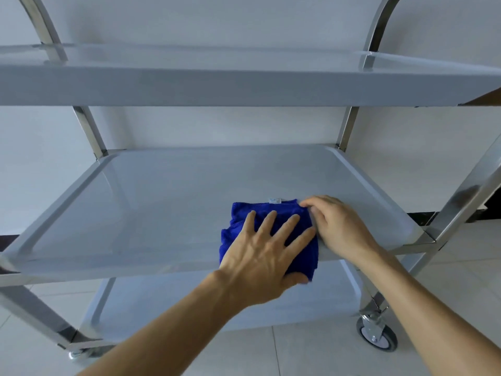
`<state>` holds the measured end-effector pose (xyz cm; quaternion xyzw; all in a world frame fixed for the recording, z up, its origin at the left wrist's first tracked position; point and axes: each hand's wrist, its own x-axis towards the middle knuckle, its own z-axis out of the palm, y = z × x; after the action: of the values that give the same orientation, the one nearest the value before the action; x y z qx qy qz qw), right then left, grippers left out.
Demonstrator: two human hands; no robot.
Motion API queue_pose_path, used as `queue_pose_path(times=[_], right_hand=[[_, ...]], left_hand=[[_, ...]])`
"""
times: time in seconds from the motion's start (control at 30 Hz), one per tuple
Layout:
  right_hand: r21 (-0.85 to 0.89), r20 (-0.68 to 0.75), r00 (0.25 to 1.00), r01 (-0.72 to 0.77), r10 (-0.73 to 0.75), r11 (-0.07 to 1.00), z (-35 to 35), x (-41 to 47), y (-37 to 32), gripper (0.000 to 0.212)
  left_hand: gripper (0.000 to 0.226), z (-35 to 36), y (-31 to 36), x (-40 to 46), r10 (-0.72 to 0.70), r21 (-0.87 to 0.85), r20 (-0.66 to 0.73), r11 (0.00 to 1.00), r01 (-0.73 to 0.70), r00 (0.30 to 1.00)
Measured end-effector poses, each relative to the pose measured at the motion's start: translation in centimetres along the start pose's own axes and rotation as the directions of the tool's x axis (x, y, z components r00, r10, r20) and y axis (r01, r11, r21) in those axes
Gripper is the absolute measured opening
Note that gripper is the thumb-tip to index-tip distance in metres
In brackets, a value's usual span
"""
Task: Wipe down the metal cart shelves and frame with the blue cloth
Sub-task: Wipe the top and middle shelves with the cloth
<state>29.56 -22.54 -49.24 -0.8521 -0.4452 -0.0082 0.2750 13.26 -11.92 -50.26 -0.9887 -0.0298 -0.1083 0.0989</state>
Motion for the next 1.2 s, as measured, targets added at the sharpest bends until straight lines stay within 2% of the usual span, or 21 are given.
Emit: queue_pose_path(times=[0.1, 0.3, 0.37, 0.5, 0.6, 0.7, 0.77, 0.87, 1.07, 1.2], right_hand=[[-0.019, -0.015, 1.000, -0.019, 0.019, 1.000, -0.2, -0.2, 0.2, 0.032], [-0.053, -0.067, 0.996, -0.057, 0.054, 0.997, -0.3, -0.5, 0.4, 0.029], [-0.055, -0.075, 0.995, -0.067, 0.063, 0.996, -0.3, -0.5, 0.2, 0.028], [-0.122, -0.053, 0.996, -0.072, 0.066, 0.990, 0.4, 0.0, -1.1, 0.024], [-0.113, -0.094, 0.994, 0.048, -0.059, 0.992, 2.1, 1.1, -4.5, 0.028], [-0.132, -0.014, 0.984, 0.176, -0.179, 0.975, 4.8, 2.0, -7.5, 0.033], [-0.174, 0.048, 0.985, 0.173, -0.167, 0.970, 6.2, 2.3, -7.7, 0.035], [-0.164, 0.035, 0.987, 0.159, -0.156, 0.974, 6.8, 2.7, -7.0, 0.033], [-0.158, 0.017, 0.990, 0.139, -0.138, 0.978, 6.6, 2.9, -7.1, 0.030], [-0.111, 0.003, 0.993, 0.114, -0.115, 0.987, 6.1, 2.7, -6.9, 0.031]], left_hand=[[0.063, 0.4, -1.1, -0.4, 0.052, 0.053, -0.041, 0.997, -0.050, 0.998], [0.069, -0.7, -7.9, -6.0, 0.064, 0.009, -0.008, 0.998, -0.064, 0.998], [0.070, -1.2, -11.3, -9.9, 0.015, 0.006, 0.008, 1.000, -0.015, 1.000], [0.074, -1.7, -14.9, -15.5, -0.193, 0.005, 0.071, 0.981, 0.193, 0.979], [0.078, -2.0, -14.7, -15.9, -0.263, 0.019, 0.115, 0.965, 0.263, 0.958], [0.087, -2.3, -13.9, -15.5, -0.317, 0.016, 0.144, 0.948, 0.318, 0.938], [0.094, -2.3, -13.3, -14.8, -0.348, 0.030, 0.180, 0.937, 0.349, 0.920], [0.096, -2.2, -12.3, -13.3, -0.347, 0.051, 0.188, 0.938, 0.343, 0.919], [0.087, -0.9, -7.2, -8.6, -0.310, 0.080, 0.071, 0.949, 0.304, 0.948], [0.076, -0.6, -7.9, -8.8, -0.225, 0.060, 0.011, 0.973, 0.224, 0.974]])
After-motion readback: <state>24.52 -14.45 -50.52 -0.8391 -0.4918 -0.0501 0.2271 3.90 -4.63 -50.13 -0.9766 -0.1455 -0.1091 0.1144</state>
